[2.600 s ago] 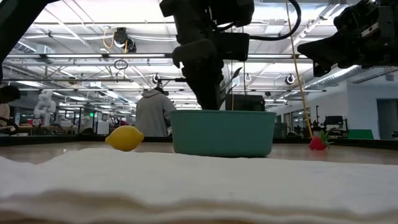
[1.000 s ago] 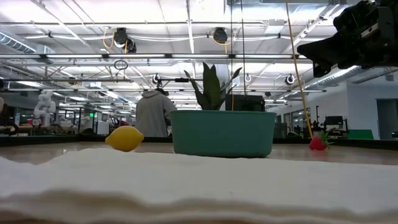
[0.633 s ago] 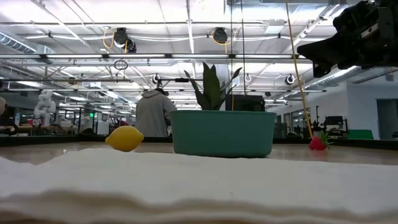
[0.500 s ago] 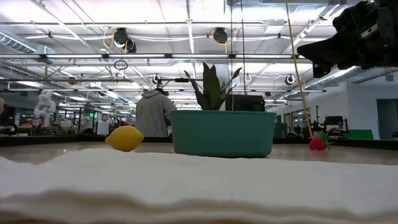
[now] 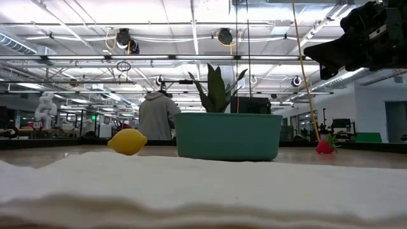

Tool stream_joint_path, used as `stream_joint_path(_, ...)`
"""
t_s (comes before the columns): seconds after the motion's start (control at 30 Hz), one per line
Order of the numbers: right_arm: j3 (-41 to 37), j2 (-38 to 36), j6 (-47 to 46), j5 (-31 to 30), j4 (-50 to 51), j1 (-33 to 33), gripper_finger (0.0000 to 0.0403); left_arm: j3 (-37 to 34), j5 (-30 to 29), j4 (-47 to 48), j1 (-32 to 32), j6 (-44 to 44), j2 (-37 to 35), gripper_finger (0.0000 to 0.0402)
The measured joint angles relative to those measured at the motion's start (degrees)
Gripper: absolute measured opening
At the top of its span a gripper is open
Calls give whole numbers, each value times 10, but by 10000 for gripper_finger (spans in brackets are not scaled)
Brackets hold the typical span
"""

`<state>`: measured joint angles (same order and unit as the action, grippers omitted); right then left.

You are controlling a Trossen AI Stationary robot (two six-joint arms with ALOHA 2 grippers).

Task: Pick and placing Produce into tupperware
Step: Put the strawberry into the green bin

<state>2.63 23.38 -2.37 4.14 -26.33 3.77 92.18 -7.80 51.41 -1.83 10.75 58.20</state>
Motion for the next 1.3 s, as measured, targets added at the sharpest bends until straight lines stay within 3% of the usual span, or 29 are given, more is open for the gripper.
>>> stream_joint_path(0.2, 0, 0, 0, 0, 0, 0, 0, -121, 62, -111, 0, -7, -62, 8)
stream_joint_path(0.67, 0, 0, 0, 0, -1, 0, 0, -348, 64, -316, 0, 7, -145, 10)
stream_joint_path(1.0, 0, 0, 0, 0, -2, 0, 0, -458, 64, -390, 0, -20, -203, 10)
stream_joint_path(1.3, 0, 0, 1, 0, -4, 0, 0, -571, 63, -506, 0, -55, -213, 9)
